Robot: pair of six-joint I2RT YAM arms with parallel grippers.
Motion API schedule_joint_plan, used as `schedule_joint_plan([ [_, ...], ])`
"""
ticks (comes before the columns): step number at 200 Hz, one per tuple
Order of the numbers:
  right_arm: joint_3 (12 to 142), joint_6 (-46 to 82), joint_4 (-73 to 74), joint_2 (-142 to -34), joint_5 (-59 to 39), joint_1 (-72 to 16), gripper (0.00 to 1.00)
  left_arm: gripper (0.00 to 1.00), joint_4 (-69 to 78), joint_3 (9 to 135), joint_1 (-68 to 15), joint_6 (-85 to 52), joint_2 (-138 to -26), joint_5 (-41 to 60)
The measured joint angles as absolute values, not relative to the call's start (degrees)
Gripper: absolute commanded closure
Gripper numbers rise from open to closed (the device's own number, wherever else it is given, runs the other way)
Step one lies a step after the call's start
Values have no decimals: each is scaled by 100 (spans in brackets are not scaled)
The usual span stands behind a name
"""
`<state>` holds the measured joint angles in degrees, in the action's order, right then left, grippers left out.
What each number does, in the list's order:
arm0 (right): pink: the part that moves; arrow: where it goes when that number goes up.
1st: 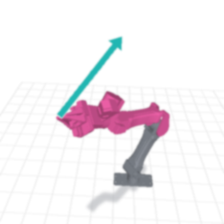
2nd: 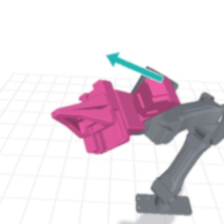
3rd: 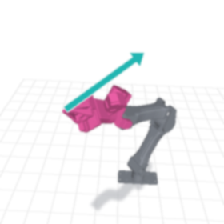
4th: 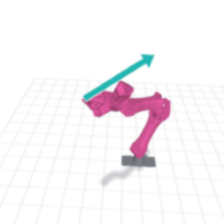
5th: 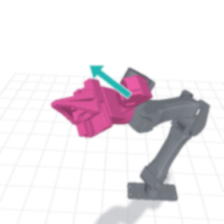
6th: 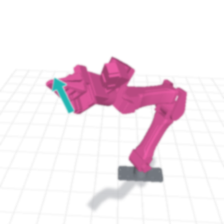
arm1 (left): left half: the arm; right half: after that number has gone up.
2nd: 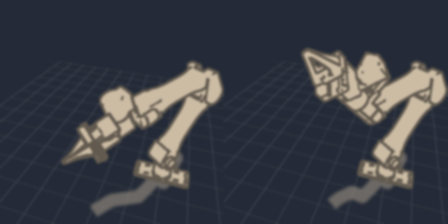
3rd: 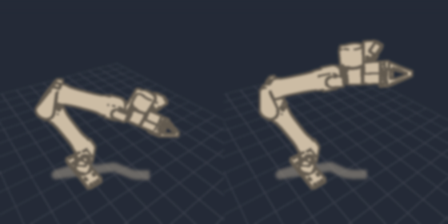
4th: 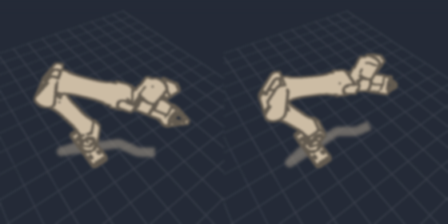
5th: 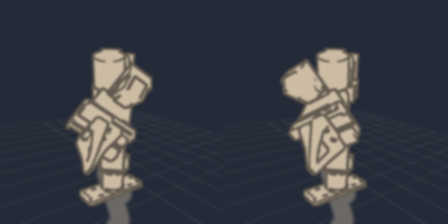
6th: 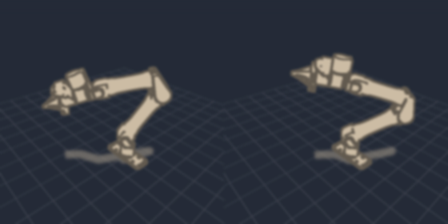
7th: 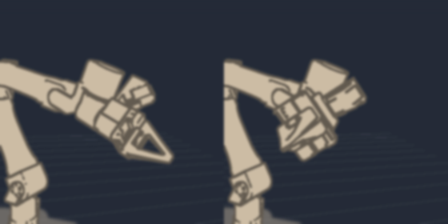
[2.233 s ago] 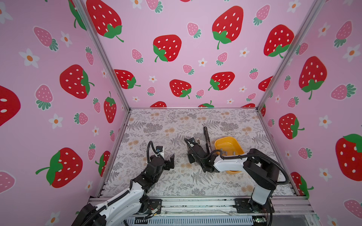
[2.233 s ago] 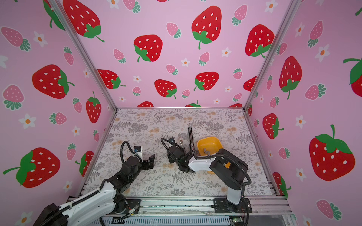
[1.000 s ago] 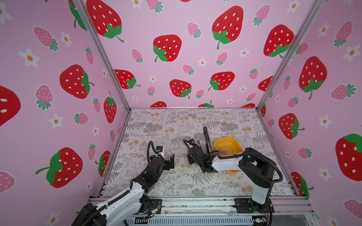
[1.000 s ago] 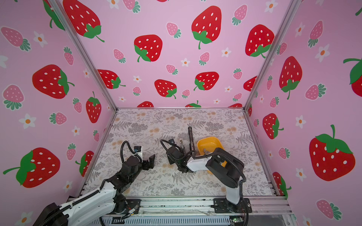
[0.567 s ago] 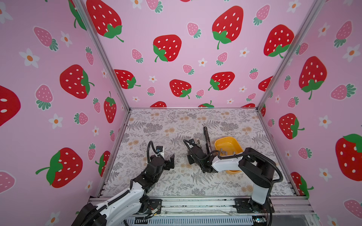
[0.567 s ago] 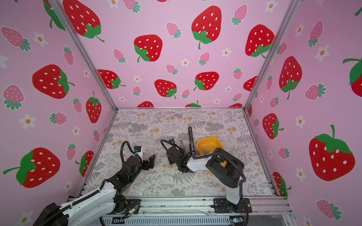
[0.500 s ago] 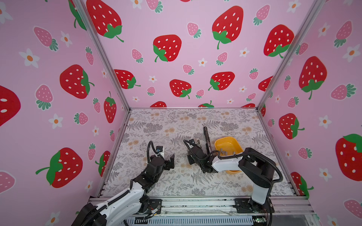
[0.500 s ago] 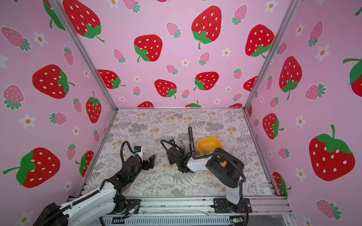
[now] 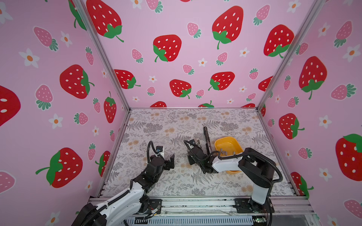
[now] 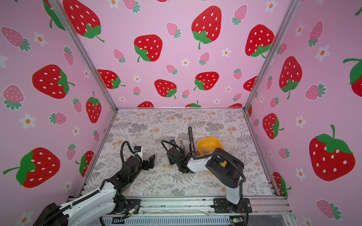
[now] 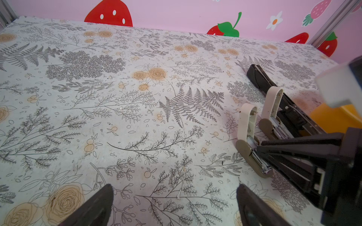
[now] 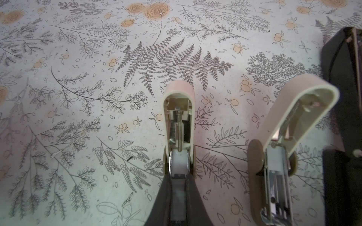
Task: Load the staples into the stapler
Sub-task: 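Lower the strip into the beige mini stapler and open the right gripper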
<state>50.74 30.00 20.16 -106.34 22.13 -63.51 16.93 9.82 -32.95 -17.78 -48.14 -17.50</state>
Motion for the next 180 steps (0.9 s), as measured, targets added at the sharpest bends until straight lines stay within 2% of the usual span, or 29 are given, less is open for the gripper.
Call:
schedule_joint_plan([
  [72,4947,3050,2204,-10632,2279,-6410,97,1,1693,985,-3295,-1778,-4814,-1750],
  [85,4941,3065,2206,-10621,2287,-6418,89,1,1693,985,-3297,-1778,-4814,-1747],
  [124,4910,3109,2196,-10600,2322,-6475,87,1,1695,982,-3295,-1778,-4810,-1754],
  [143,4847,3155,2191,-10543,2316,-6488,76,1,1695,985,-3295,-1778,-4805,-1754],
  [180,4707,3124,2056,-10407,2309,-6514,66,1,1695,985,-3295,-1778,-4805,-1758],
])
